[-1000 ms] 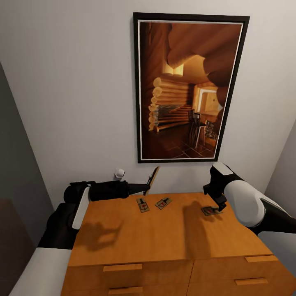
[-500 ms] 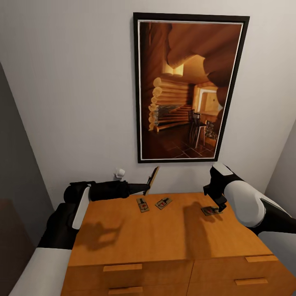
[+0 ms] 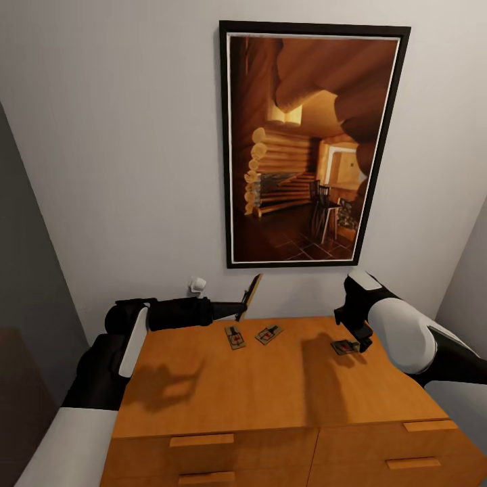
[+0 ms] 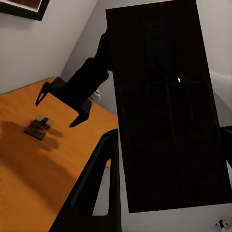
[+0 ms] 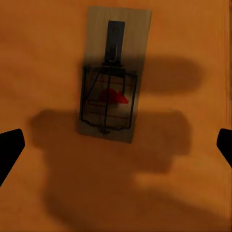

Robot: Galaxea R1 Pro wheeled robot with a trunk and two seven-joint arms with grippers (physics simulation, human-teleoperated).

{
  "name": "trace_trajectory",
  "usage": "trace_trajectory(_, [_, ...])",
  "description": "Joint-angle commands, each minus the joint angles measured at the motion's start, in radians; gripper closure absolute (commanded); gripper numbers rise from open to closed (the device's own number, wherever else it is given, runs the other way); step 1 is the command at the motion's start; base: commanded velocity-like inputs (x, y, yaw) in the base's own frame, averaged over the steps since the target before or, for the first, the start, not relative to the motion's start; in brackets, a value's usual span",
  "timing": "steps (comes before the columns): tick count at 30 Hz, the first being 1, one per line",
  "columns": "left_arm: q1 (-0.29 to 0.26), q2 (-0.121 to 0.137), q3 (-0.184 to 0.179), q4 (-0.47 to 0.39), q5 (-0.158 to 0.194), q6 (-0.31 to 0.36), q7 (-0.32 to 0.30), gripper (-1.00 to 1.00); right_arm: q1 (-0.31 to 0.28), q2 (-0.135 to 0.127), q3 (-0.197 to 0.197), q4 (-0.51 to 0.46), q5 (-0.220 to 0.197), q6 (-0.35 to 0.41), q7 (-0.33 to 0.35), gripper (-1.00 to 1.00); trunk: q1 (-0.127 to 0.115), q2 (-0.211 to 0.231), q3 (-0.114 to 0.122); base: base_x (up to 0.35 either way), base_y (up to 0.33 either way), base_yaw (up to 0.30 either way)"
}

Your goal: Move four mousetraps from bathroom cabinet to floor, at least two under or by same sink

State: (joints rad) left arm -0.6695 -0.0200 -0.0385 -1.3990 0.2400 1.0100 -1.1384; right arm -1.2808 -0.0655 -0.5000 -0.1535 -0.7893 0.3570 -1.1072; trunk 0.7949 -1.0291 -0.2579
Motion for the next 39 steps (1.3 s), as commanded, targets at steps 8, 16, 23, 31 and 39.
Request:
trace_trajectory(8, [-0.001, 0.000, 0.000, 0.000, -0.001, 0.002, -0.002, 1.00, -0.001, -0.001, 0.005, 0.001, -0.007, 0.006, -0.066, -1.00, 0.000, -0.001, -0.001, 0.000, 0.000, 0.000])
trace_trajectory(16, [-0.001, 0.000, 0.000, 0.000, 0.000, 0.002, -0.002, 1.00, -0.002, -0.001, 0.005, 0.002, -0.007, 0.005, -0.077, -1.00, 0.000, -0.001, -0.001, 0.000, 0.000, 0.000])
trace_trajectory(23, [-0.001, 0.000, 0.000, 0.000, 0.001, 0.002, -0.002, 1.00, -0.002, -0.001, 0.005, 0.002, -0.007, 0.002, -0.077, -1.00, 0.000, -0.001, -0.001, 0.000, 0.000, 0.000])
trace_trajectory(31, [-0.001, -0.001, -0.001, 0.000, 0.001, 0.002, -0.001, 1.00, -0.002, 0.000, 0.005, 0.002, -0.007, -0.001, -0.077, -1.00, 0.000, -0.001, -0.001, 0.069, 0.000, 0.000])
trace_trajectory(39, [-0.001, -0.001, -0.001, 0.001, 0.000, 0.002, -0.001, 1.00, -0.002, 0.000, 0.005, 0.002, -0.007, -0.001, -0.077, -1.00, 0.000, -0.001, -0.001, 0.167, 0.000, 0.000])
